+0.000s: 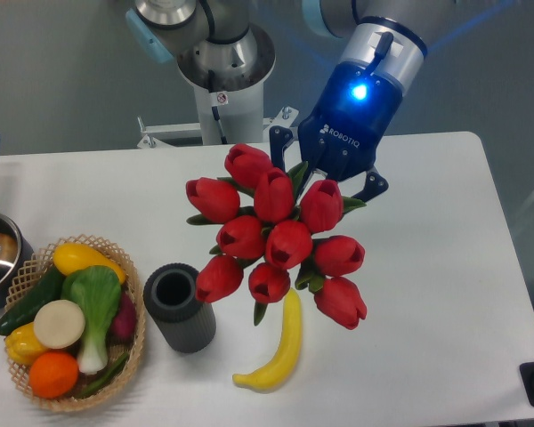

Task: Insert the flowers into the vase
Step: 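Carry the red tulip bunch with the gripper over the grey vase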

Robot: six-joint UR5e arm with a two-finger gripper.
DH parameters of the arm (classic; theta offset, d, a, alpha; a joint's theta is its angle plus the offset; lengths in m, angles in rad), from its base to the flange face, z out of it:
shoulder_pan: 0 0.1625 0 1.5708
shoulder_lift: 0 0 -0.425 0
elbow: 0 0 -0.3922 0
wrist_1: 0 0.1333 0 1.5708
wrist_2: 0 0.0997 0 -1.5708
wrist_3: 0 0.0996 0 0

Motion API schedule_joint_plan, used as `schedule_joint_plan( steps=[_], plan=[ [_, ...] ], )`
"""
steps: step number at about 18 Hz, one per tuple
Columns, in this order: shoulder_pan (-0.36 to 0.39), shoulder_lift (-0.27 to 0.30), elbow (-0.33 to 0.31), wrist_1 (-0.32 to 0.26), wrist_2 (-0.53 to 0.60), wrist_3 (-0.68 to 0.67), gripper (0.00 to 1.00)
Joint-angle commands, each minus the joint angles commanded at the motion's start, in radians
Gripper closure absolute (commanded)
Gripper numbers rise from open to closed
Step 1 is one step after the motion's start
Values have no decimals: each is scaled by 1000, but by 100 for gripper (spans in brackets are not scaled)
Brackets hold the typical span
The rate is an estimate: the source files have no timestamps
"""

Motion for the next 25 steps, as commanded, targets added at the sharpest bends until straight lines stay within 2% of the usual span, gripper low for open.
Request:
schedule_joint_plan(
  steps=[3,10,12,16,18,22,25],
  plan=[
    [0,5,-21,18,6,5,75],
    [-17,-11,-11,32,5,26,75],
    [-50,-28,-6,46,5,29,75],
    [-69,-49,8,55,3,32,75],
    [-103,-74,26,86,-8,32,75],
    [-117,-86,17,97,-112,37,75],
    [-129,-101,-6,127,-199,51,75]
  ],
)
